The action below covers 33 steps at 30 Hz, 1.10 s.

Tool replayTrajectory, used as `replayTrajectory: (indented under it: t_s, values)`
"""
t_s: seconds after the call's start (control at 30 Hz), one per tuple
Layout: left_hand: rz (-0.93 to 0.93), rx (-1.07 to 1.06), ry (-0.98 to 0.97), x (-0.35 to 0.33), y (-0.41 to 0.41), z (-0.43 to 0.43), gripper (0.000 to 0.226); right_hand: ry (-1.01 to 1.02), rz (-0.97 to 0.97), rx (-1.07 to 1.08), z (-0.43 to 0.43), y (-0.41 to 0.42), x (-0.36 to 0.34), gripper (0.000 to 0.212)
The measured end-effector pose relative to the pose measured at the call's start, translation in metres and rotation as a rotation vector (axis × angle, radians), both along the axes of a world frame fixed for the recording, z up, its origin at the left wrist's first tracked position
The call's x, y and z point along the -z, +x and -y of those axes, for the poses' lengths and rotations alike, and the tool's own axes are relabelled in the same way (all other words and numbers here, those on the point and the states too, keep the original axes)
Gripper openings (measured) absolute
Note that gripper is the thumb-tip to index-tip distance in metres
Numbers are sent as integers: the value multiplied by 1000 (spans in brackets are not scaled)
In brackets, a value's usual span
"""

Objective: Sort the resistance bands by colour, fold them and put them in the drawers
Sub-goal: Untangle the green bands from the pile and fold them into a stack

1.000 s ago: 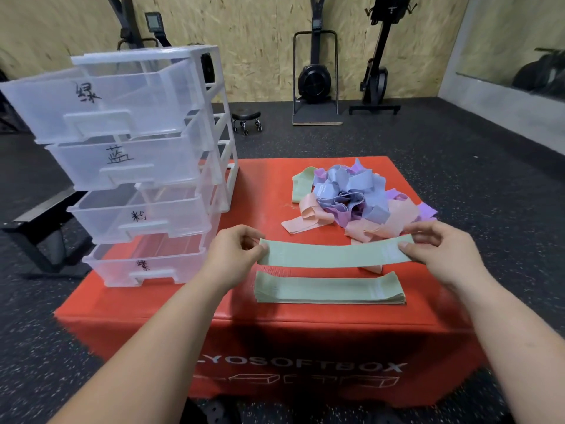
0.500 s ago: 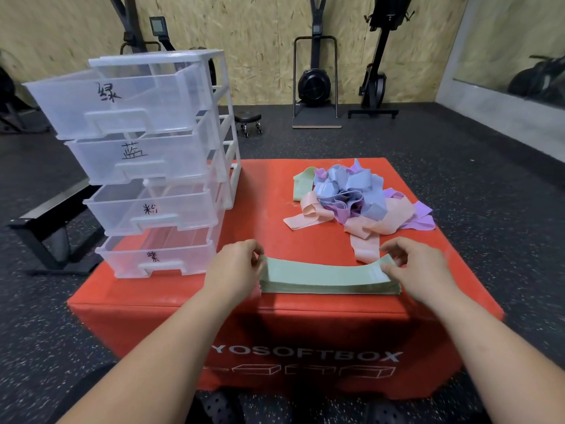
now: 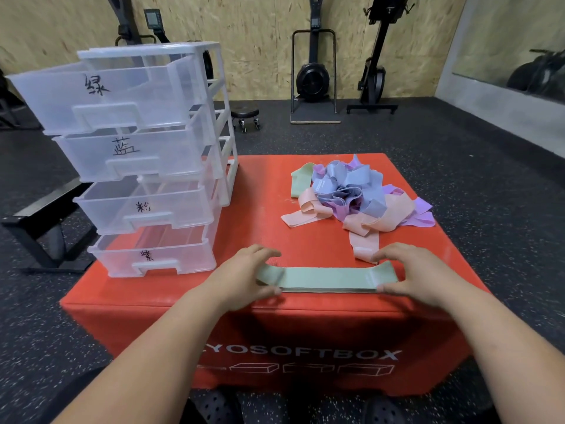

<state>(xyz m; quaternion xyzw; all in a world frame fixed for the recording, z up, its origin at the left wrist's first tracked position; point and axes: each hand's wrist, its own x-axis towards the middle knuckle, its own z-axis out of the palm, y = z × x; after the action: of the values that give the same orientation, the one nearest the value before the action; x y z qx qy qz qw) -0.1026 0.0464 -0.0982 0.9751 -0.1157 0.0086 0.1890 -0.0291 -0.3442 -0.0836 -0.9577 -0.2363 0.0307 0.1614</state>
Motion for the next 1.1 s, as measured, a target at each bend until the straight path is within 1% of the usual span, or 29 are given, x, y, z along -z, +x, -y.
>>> replayTrajectory:
  t_s: [0.07,0.17,0.33,0.47,0.57,0.63,0.77,0.87,0.93,1.1]
  values:
    - [-1,4,63,1,2,-1,74,-51,-48,-7,2,1,2,63]
    - [21,1,102,2,5,-3,68,-67,-79,13,3,2,3,59]
    - [-5,-3,72,4,5,-1,74,-64,-96,22,4,5,3,57]
    - [0,9,89,5,7,0,72,-68,-113,22,3,7,3,57]
    - [-3,5,38,5,7,1,78,-43,-125,4,6,10,1,58]
    - [13,18,-14,5,7,4,80,4,-114,-2,7,10,-4,56]
    - [71,-8,-107,-3,16,12,75,124,-47,32,2,13,-11,44]
    - [62,-29,-141,-7,28,18,74,160,-1,28,-13,18,-11,38]
    - [44,-40,-139,-8,39,22,73,170,36,10,-26,24,-10,37]
    - [6,-121,-65,-1,76,18,68,148,72,-56,-69,49,-6,46]
